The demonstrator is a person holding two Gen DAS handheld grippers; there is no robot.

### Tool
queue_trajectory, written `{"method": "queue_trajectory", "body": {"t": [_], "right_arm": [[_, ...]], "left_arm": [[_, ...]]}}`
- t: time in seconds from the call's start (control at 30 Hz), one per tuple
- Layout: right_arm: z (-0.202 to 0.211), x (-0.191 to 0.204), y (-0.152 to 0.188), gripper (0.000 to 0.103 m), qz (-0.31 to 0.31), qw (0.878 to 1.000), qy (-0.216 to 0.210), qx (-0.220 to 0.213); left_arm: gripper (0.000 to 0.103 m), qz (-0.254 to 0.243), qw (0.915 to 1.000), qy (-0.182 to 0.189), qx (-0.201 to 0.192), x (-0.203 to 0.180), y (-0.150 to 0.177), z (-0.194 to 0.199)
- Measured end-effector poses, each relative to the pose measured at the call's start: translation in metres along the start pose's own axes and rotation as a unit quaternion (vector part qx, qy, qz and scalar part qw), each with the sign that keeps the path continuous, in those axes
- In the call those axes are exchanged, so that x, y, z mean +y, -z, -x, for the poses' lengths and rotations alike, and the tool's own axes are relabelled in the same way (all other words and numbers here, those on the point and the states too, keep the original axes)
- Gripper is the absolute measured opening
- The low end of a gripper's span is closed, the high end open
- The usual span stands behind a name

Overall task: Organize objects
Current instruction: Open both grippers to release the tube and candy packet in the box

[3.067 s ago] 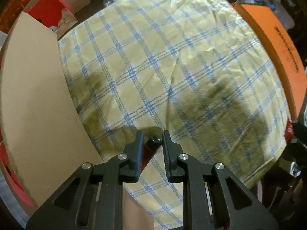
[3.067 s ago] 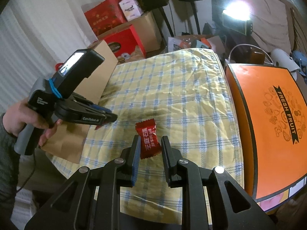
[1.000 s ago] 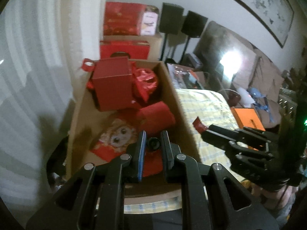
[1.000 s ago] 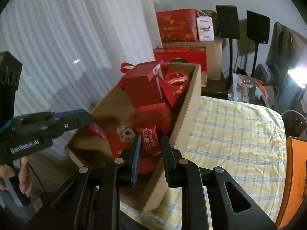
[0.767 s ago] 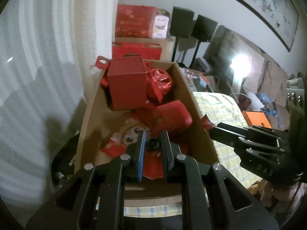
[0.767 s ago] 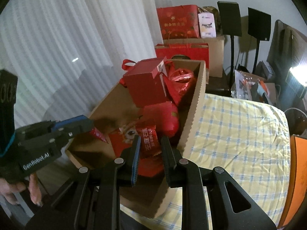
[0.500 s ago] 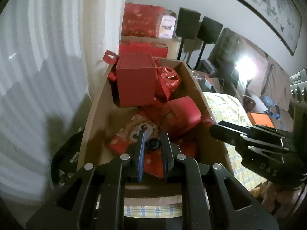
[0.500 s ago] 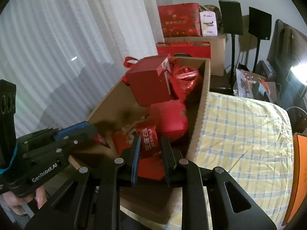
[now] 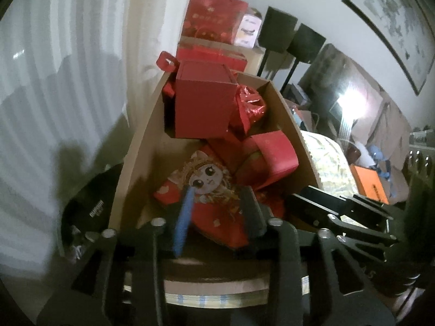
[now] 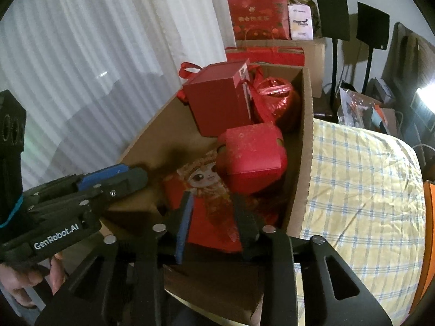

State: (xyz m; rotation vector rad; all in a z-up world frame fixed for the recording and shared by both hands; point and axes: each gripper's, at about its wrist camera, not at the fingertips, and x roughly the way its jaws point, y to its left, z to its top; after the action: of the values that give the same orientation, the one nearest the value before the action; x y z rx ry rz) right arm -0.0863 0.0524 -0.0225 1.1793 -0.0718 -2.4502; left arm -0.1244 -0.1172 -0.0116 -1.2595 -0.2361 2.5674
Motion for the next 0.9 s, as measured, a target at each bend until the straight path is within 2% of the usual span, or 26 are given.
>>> {"method": "queue_trajectory", "body": {"t": [0.17,0.23,0.3,0.47,0.63,0.67,0.7,0.8,0.9], "right_arm": [[0.010,-0.003,0.001,0.035,-0.001,1.000,0.003,-0.010],[0.014,-0.004,0.001,0.042,0.001,1.000,0.008,-0.017],[0.020,-0.006,0.002,0.048,0.002,1.000,0.017,-0.023],[0.032,-0.012,0.005,0.064,0.001,0.999,0.036,-0.038],[0.043,-0.020,0.009,0.081,0.002,0.997,0.055,-0.047],[0.045,-0.021,0.010,0.083,0.001,0.997,0.059,-0.047],[0.047,-0.023,0.011,0.085,0.001,0.997,0.062,-0.048],[0.054,-0.026,0.015,0.087,0.001,0.997,0.066,-0.050],[0.060,-0.030,0.019,0.090,0.001,0.996,0.072,-0.054]], "left_arm": [[0.045,0.001,1.0000,-0.007,-0.007,0.002,0.001,0.007],[0.048,-0.002,0.9999,-0.013,-0.011,0.001,0.002,0.011],[0.057,-0.006,0.9994,-0.024,-0.022,-0.002,0.004,0.017],[0.068,-0.022,0.9973,-0.050,-0.049,-0.012,0.006,0.028],[0.069,-0.020,0.9974,-0.045,-0.052,-0.016,0.009,0.032],[0.075,-0.018,0.9978,-0.040,-0.049,-0.017,0.010,0.031],[0.086,-0.015,0.9980,-0.037,-0.048,-0.017,0.011,0.031],[0.091,-0.008,0.9977,-0.030,-0.060,-0.019,0.014,0.035],[0.092,-0.008,0.9976,-0.033,-0.061,-0.023,0.016,0.036]]}}
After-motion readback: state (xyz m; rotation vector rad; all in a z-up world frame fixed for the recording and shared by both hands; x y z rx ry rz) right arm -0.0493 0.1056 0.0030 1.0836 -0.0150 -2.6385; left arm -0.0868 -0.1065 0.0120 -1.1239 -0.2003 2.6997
